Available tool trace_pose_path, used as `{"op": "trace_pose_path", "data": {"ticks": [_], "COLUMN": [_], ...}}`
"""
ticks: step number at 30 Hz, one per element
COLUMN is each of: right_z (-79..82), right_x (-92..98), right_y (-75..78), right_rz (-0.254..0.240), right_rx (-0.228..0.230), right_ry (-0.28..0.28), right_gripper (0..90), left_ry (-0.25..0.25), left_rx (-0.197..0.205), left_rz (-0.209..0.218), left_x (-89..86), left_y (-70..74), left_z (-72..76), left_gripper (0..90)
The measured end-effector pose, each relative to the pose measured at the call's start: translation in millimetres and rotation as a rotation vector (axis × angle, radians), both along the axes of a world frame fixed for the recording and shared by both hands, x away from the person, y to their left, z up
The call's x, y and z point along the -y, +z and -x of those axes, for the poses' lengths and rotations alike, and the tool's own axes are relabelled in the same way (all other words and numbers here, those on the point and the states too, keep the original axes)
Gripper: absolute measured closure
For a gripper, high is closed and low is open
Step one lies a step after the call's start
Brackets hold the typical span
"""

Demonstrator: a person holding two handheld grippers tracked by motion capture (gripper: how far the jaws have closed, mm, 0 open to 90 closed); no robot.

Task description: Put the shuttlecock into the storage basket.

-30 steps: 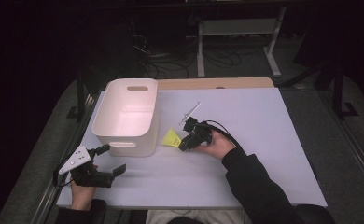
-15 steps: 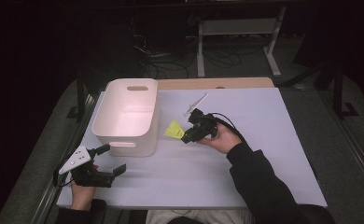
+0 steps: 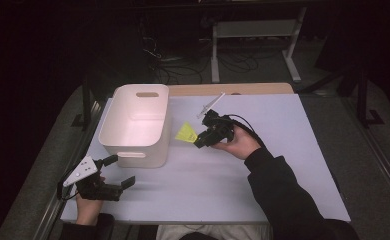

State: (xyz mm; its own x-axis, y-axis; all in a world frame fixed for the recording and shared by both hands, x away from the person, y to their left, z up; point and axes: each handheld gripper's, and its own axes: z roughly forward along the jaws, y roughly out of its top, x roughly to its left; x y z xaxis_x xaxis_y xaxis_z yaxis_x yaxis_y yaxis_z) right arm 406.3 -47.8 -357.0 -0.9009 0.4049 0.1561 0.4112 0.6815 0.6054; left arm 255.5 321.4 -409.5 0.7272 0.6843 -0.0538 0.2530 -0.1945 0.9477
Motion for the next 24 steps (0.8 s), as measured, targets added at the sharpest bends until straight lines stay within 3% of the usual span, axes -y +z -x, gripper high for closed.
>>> {"op": "trace_pose_path", "data": {"ticks": [24], "right_z": [-1.9], "right_x": [3.7], "right_y": [35.3], "right_rz": [-0.025], "right_rx": [0.055], "right_ry": [-0.001], "right_gripper": [62.8], "left_ry": [-0.001], "left_rx": [-0.002], "left_rz": [-0.002], "left_x": [0.0], "left_y": [-0.1], "left_z": [0.2], "left_gripper": [0.0]}}
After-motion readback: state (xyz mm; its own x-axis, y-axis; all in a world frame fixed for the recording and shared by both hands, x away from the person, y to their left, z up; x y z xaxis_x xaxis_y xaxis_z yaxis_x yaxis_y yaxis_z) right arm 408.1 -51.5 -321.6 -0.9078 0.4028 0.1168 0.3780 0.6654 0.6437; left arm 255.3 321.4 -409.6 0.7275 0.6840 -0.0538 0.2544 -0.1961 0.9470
